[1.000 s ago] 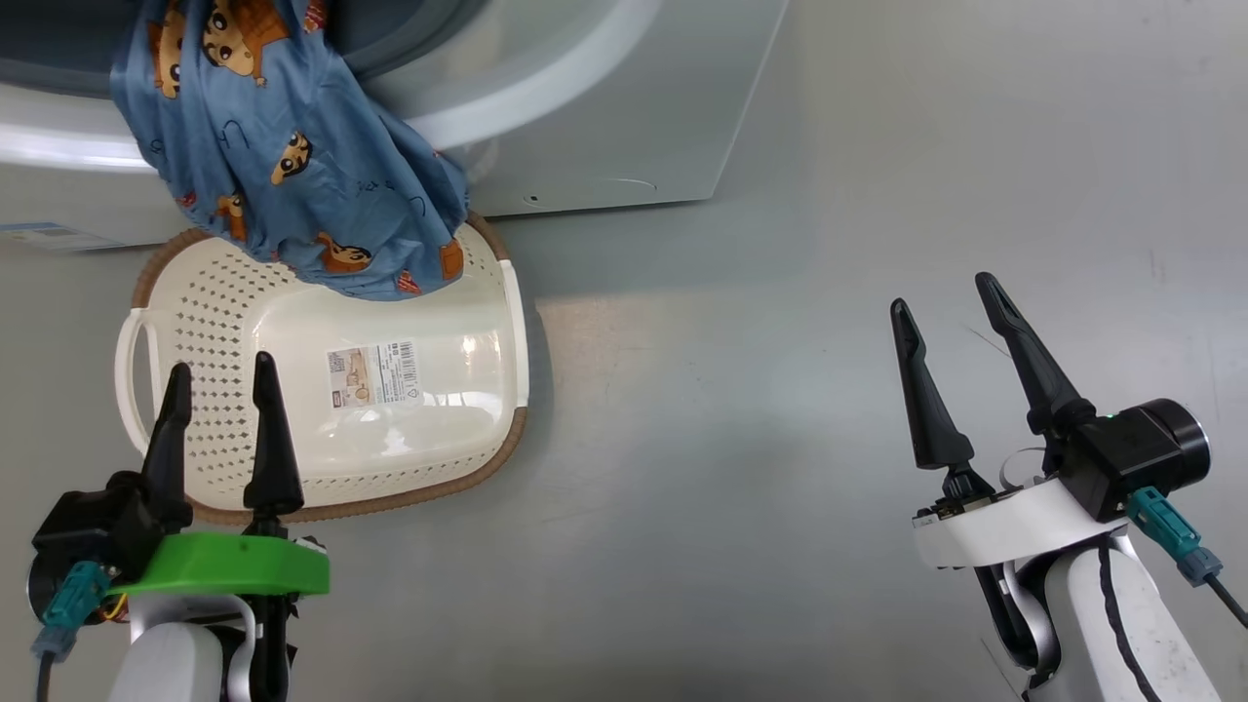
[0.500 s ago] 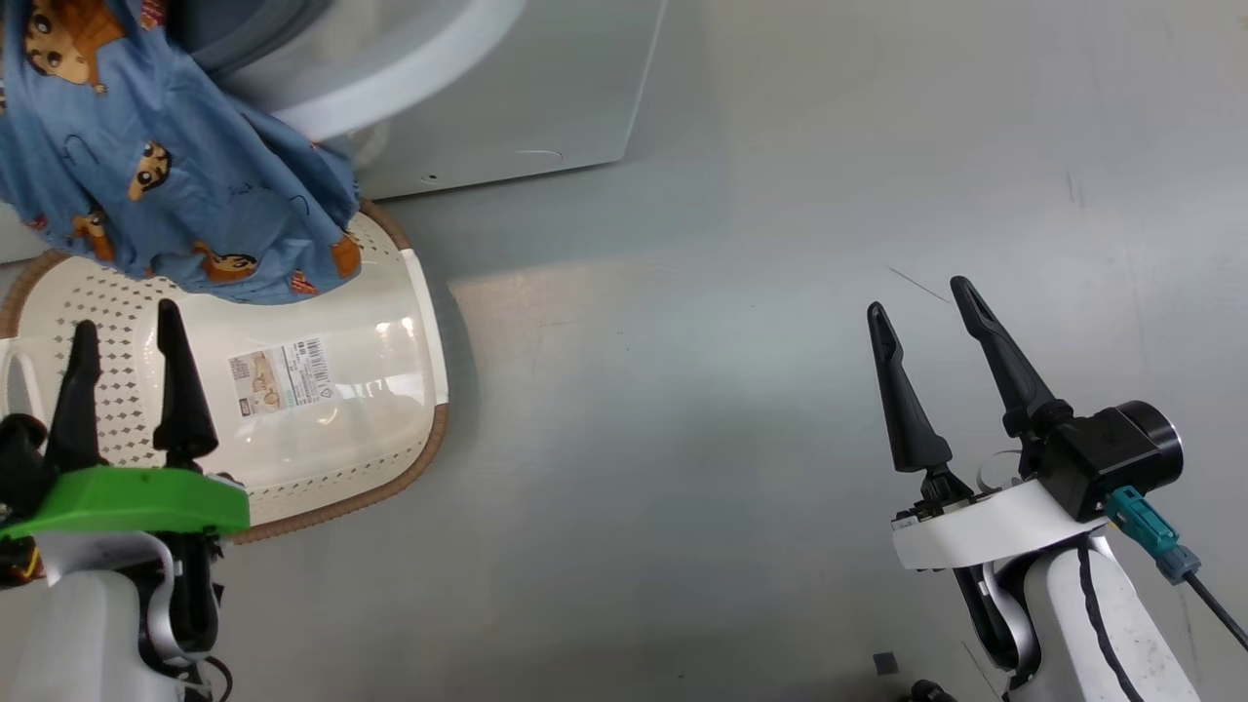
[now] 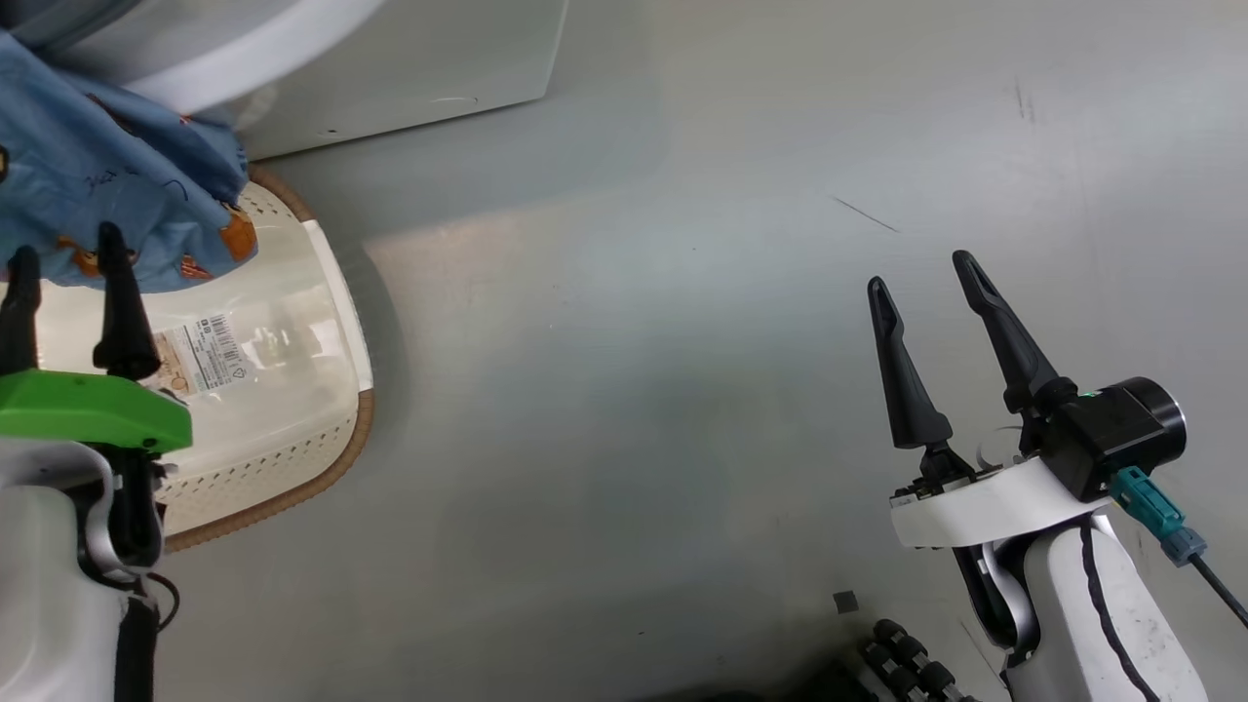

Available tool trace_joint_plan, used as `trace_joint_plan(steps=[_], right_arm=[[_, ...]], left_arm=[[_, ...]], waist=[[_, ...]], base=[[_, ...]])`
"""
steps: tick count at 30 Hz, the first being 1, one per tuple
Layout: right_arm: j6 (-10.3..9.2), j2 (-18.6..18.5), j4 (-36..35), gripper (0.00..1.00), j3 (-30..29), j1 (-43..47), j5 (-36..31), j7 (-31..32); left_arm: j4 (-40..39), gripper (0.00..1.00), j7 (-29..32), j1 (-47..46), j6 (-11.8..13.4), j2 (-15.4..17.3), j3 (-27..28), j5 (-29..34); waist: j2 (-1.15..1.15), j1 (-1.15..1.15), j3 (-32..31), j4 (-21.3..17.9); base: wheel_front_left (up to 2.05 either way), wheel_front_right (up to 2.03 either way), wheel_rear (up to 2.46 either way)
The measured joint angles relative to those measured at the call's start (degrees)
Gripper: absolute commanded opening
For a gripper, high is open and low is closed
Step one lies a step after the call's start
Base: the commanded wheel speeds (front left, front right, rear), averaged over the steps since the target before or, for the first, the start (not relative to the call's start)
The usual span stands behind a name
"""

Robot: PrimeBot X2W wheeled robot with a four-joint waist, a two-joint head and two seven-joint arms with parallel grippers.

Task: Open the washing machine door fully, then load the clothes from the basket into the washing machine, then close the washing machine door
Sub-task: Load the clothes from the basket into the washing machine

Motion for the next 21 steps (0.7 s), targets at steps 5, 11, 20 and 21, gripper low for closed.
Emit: trace_joint_plan(steps=[5,11,20,21], right_arm=[[-0.07,0.07,-0.68,1.0,-0.46,-0.4,-0.01,0.0],[-0.19,0.37,-0.67,1.0,-0.4,-0.76,-0.01,0.0],[-0.58,0.58,-0.68,1.0,0.05,-1.27,-0.01,0.0],[-0.57,0.62,-0.69,1.0,0.11,-1.48,-0.01,0.0]], left_arm=[[3.28,1.0,0.38,-3.58,0.0,1.91,0.96,-0.14],[7.54,1.0,0.22,-8.59,0.01,2.92,2.08,-0.23],[10.43,0.64,-2.38,-13.64,0.0,3.49,2.23,-0.22],[10.68,0.24,-2.9,-14.21,0.0,3.56,2.5,-0.22]], waist=[[0.0,0.0,1.99,-1.1],[0.0,0.0,4.08,-2.21],[0.0,0.0,4.8,-2.57],[0.0,0.0,4.84,-2.58]], base=[[0.0,0.0,0.0],[0.0,0.0,0.0],[0.0,0.0,0.0],[0.0,0.0,0.0]])
